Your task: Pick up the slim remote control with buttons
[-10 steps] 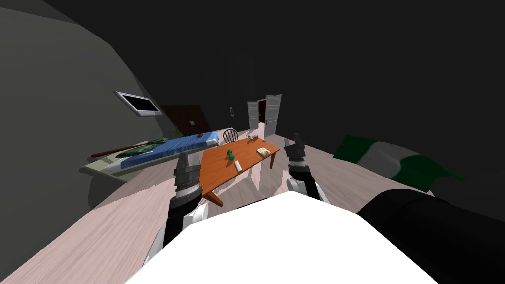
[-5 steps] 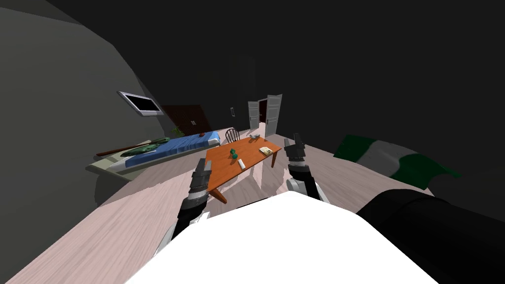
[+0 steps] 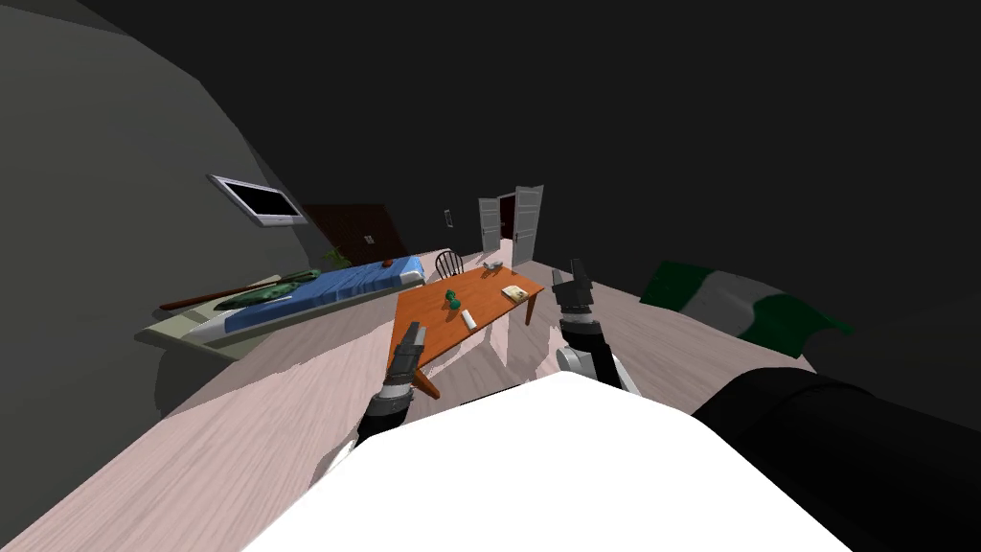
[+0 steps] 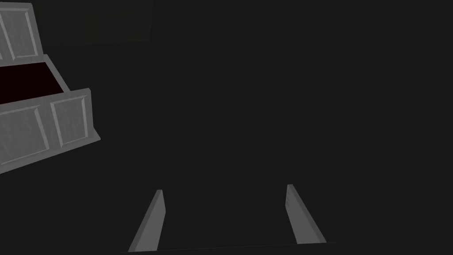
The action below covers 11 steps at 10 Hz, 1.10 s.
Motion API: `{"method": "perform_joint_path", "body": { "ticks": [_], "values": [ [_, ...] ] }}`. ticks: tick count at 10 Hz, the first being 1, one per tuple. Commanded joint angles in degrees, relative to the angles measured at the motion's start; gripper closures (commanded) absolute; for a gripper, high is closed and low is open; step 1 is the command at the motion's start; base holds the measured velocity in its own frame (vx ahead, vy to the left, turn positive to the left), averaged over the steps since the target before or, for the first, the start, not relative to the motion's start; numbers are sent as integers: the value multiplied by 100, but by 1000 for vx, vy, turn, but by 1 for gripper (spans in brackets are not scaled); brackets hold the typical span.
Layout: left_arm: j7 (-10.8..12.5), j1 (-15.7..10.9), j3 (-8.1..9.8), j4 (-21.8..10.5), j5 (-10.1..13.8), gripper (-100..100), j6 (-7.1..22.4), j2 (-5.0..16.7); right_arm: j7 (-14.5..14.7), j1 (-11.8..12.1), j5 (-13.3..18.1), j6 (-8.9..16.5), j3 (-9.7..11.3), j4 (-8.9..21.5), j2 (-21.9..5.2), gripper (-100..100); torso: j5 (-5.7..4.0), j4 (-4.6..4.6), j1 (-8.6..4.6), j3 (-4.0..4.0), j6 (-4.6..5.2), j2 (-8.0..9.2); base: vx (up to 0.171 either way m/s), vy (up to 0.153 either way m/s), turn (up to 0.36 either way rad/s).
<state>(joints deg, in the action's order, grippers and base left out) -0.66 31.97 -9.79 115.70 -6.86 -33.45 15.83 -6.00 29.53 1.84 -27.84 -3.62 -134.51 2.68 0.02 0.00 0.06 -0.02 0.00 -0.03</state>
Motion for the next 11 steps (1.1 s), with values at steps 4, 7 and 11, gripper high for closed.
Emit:
{"method": "perform_joint_path", "body": {
  "ticks": [4,7,11],
  "values": [
    [323,209,-556,-825,119,-100,-46,752,0,0,0,0,0,0,0,0,-4,-2,-14,-5,-1,-9,30,-20,-130],
    [555,322,-891,-1483,212,-100,-86,1258,0,1,0,0,0,0,0,0,-5,-4,-24,-11,-1,-19,59,-51,-181],
    [812,414,-1329,-2140,321,-100,-115,1692,0,1,0,0,0,0,1,0,-8,-3,-31,-10,0,-17,57,-58,-158]
  ]
}}
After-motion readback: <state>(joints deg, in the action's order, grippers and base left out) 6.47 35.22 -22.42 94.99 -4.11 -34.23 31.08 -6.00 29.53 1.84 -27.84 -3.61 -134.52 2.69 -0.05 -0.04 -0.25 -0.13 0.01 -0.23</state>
